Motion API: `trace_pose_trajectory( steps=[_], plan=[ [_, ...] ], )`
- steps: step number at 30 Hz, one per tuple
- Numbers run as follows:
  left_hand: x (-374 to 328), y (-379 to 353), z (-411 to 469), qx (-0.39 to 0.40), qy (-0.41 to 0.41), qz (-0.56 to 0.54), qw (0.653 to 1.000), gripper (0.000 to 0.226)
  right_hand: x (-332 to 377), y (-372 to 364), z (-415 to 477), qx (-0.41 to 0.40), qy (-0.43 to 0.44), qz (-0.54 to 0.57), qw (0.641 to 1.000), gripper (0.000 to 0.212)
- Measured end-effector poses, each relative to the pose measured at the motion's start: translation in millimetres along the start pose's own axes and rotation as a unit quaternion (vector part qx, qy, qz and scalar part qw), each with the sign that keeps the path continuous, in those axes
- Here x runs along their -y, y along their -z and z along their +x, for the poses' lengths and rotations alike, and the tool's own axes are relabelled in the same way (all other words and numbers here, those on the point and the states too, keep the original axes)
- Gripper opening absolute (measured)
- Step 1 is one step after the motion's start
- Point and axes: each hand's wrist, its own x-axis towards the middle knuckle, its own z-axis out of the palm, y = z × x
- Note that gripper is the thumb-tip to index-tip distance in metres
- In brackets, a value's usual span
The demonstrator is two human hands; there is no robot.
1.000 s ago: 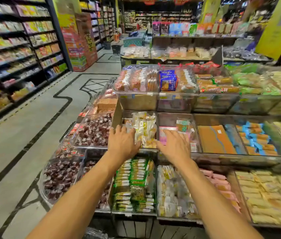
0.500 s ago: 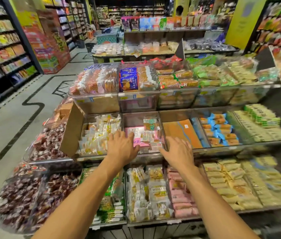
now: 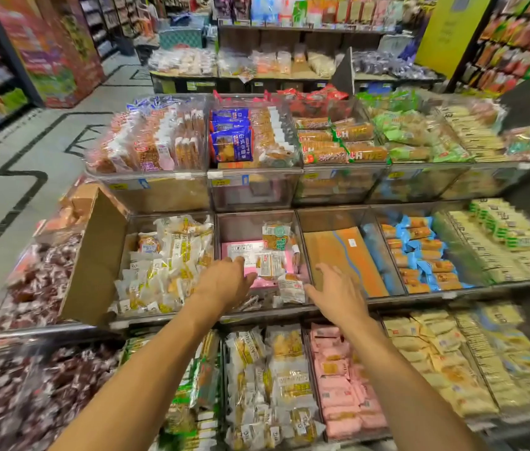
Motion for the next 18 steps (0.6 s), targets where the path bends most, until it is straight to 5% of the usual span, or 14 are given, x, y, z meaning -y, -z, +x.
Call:
trace_pose_trajectory(
  steps=[7, 14, 18],
  plan=[
    [7.0, -42.6, 37.6, 0.127, 0.024, -0.195, 0.972, 0.073, -7.2, -27.2, 29.9, -0.006, 0.002, 0.047, 0.999, 0.028],
    [-12.4, -69.1, 63.2, 0.283, 0.037, -0.237, 0.928, 0.078, -21.9, -35.6, 60.1, 0.006, 0.015, 0.092, 0.996, 0.028],
    [-24.6, -80.9, 76.4, 0.268, 0.019, -0.302, 0.915, 0.071, -39.3, -35.0, 79.6, 0.022, 0.038, 0.102, 0.994, 0.024]
  ],
)
